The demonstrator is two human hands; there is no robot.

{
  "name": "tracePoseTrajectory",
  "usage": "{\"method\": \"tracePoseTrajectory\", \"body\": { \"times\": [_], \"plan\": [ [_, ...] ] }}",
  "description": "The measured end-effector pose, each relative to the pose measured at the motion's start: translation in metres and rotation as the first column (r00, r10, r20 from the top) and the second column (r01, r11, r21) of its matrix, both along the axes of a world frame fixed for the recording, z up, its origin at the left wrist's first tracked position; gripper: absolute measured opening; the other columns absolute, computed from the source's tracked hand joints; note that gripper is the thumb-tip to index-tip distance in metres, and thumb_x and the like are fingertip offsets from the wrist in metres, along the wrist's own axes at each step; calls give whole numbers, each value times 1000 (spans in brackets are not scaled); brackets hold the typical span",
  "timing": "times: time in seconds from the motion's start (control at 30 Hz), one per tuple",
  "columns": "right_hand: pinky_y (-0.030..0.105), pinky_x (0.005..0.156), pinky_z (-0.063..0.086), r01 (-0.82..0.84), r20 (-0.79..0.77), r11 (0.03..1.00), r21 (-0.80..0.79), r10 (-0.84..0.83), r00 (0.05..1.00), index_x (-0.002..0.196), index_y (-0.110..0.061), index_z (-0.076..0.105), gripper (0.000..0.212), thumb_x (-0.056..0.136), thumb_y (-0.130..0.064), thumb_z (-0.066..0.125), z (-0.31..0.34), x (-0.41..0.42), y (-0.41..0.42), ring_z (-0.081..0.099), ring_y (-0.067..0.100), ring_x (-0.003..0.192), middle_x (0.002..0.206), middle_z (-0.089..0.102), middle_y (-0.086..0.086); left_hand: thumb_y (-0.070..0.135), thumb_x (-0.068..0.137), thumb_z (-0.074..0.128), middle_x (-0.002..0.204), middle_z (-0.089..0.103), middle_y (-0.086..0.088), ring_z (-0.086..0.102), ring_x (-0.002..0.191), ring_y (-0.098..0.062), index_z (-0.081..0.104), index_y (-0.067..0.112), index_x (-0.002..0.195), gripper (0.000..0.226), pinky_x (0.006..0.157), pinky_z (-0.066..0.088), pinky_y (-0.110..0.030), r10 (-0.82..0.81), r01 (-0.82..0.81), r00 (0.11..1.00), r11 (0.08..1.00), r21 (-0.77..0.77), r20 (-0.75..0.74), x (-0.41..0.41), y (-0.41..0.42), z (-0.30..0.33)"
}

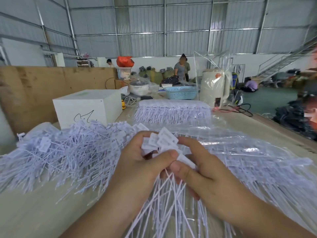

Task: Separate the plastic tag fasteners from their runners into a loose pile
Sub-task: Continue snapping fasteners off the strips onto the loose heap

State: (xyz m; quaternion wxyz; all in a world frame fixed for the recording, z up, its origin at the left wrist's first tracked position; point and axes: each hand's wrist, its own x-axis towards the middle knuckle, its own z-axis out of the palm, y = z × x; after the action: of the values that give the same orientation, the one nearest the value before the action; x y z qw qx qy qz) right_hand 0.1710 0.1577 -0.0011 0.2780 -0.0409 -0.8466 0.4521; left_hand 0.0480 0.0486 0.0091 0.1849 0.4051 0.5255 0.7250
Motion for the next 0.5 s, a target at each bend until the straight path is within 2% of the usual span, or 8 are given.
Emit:
{"method": "tracePoseTrajectory", "body": {
  "times": [0.07,0.17,0.27,0.33,0.43,0.5],
  "plan": [
    [46,48,49,-44,-15,991,-128,42,999,120,-46,51,33,88,-52,58,-3,-3,-3,55,28,55,89,67,5,12,67,73,91,75,-14,73,81,-29,69,21,92,27,66,58,-35,-51,51,999,998,-34,17,0,2,-2],
    [35,44,48,-33,4,965,-259,35,999,114,-41,55,24,90,-41,59,-7,-6,-3,53,19,47,86,65,4,15,72,67,93,74,-17,72,84,-32,66,16,99,26,74,57,-44,-79,80,997,993,-87,19,-1,5,-6],
    [29,42,45,-20,-9,936,-351,18,1000,113,-35,57,20,94,-34,62,-9,-9,-3,51,19,42,83,66,-2,29,75,63,94,75,-7,72,89,-23,68,27,95,21,83,52,-43,-46,38,997,988,-151,-54,1,6,-8],
    [27,40,44,-22,-22,917,-399,14,1000,110,-30,59,24,88,-37,66,-7,-10,-3,49,19,41,77,66,-6,35,77,62,96,75,-7,71,91,-26,66,31,96,20,90,50,-51,-49,40,998,983,-179,-49,3,6,-9],
    [23,37,40,-28,-59,893,-449,2,998,107,-24,62,31,78,-34,66,-4,-10,-2,44,16,37,67,64,-3,35,80,64,93,72,-18,69,77,-37,59,33,110,30,85,51,-61,-113,116,993,977,-181,27,7,9,-11],
    [20,36,37,-20,-91,878,-479,-27,995,106,-21,63,33,75,-32,67,-3,-11,0,41,14,34,63,64,0,26,77,69,95,73,-16,71,76,-34,52,33,121,48,75,56,-51,-166,178,982,974,-142,92,9,11,-10]
  ]
}}
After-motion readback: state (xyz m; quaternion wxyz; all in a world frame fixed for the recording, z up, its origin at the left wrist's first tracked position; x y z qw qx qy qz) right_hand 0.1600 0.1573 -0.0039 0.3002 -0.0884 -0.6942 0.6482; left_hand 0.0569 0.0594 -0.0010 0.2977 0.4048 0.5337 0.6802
